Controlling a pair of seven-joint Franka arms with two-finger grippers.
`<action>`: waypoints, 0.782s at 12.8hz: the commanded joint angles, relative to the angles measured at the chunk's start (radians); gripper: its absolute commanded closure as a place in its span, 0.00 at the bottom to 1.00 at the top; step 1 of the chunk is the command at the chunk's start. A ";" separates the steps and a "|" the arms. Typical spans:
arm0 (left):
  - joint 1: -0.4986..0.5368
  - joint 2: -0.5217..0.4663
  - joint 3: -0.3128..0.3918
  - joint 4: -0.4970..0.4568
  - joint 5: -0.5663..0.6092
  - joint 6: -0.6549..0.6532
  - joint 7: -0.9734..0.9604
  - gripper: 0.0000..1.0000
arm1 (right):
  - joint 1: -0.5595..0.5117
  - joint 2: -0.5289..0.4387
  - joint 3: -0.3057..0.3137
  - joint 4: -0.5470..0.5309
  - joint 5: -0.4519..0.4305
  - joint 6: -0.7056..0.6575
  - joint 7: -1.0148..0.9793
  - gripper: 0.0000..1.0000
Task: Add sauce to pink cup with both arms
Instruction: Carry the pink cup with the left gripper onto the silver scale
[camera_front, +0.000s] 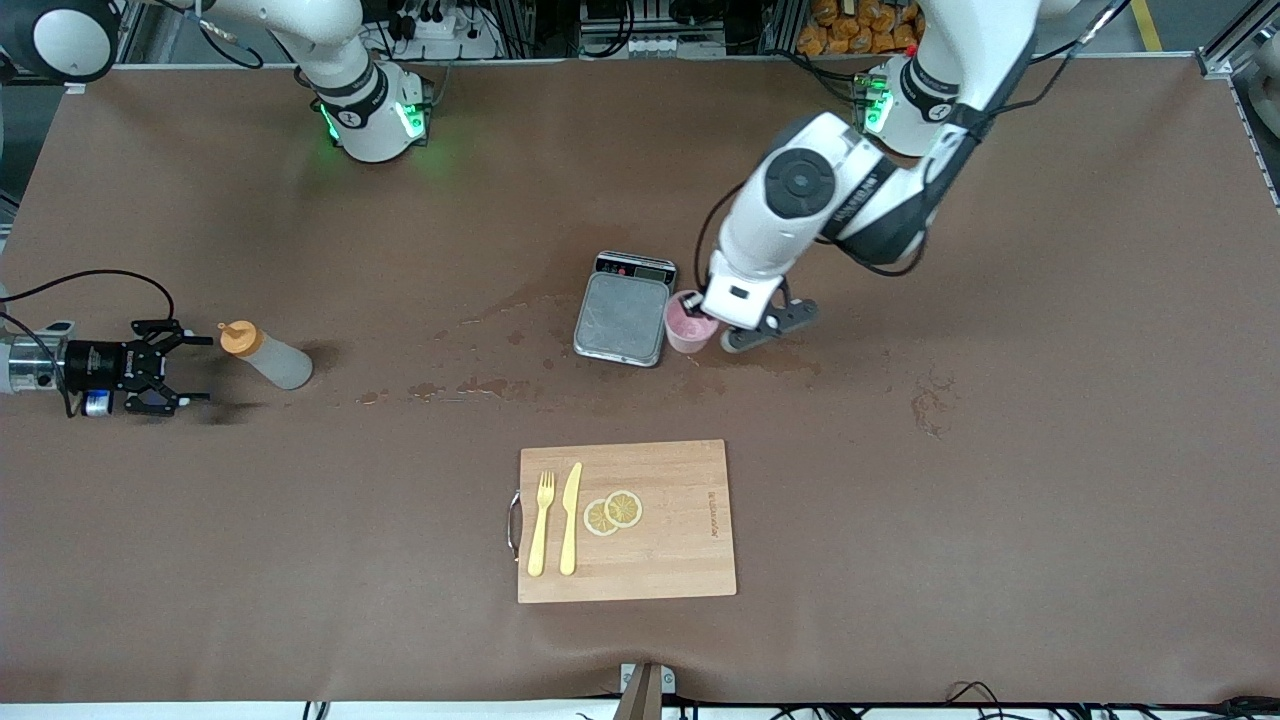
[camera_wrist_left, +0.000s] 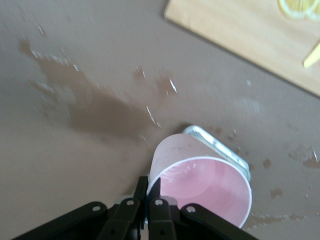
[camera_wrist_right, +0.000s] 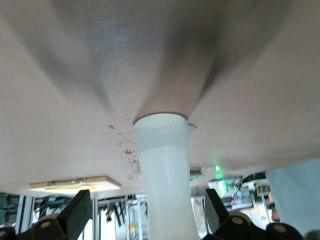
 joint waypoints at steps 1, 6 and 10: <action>-0.070 0.050 0.010 0.028 0.028 0.043 -0.112 1.00 | -0.015 0.045 0.020 0.017 0.048 -0.040 0.027 0.00; -0.124 0.139 0.010 0.030 0.183 0.140 -0.284 1.00 | 0.022 0.047 0.022 -0.012 0.045 -0.074 0.017 0.00; -0.147 0.169 0.011 0.041 0.200 0.155 -0.313 1.00 | 0.063 0.047 0.022 -0.026 0.042 -0.107 0.016 0.00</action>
